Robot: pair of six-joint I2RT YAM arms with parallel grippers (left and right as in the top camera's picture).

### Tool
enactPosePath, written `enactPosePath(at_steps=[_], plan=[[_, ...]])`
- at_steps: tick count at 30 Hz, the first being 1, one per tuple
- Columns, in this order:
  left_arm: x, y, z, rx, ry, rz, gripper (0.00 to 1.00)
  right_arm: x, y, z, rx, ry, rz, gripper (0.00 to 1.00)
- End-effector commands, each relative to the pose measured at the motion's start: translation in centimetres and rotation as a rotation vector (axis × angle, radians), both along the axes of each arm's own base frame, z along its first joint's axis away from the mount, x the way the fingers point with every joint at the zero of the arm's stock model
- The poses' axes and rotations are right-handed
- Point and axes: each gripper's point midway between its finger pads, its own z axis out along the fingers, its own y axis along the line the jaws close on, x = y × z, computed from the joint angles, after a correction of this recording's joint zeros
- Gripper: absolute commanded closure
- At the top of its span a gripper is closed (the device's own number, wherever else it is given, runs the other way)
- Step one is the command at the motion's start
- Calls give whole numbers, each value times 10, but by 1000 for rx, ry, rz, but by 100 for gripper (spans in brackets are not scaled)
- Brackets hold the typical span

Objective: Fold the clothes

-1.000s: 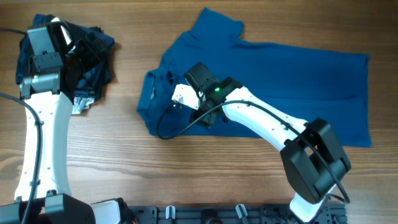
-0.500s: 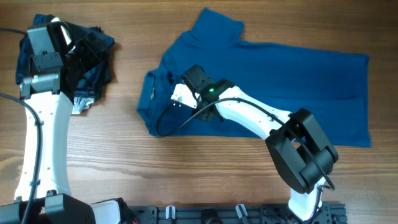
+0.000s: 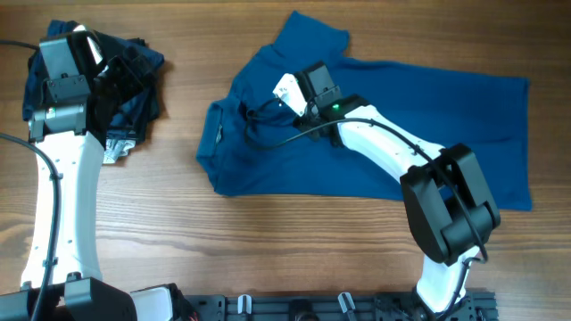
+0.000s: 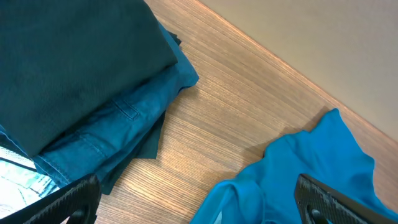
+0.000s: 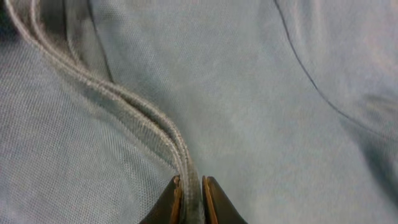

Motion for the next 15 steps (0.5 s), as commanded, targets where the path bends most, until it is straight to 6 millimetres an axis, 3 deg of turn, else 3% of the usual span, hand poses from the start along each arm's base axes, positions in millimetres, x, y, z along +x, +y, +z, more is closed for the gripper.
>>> enactPosePath(at_steps=[1, 6, 9, 11, 12, 13, 14, 15], plan=[[1, 3, -2, -5, 3, 17, 0, 2, 11, -23, 37, 24, 9, 85], [1, 3, -2, -5, 3, 17, 0, 28, -18, -34, -53, -68, -155, 91], [1, 3, -2, -5, 3, 17, 0, 59, -66, -17, -40, -187, -441, 96], [1, 3, -2, -5, 3, 17, 0, 66, -76, -10, -31, -212, -474, 95], [1, 3, -2, -5, 3, 17, 0, 68, -75, -3, -20, -225, -476, 84], [1, 3, -2, -5, 2, 17, 0, 72, -73, 9, -3, -244, -477, 62], [1, 3, -2, -5, 3, 17, 0, 75, -68, 32, 29, -281, -473, 16], [1, 3, -2, -5, 3, 17, 0, 74, -63, 43, 50, -294, -462, 8]])
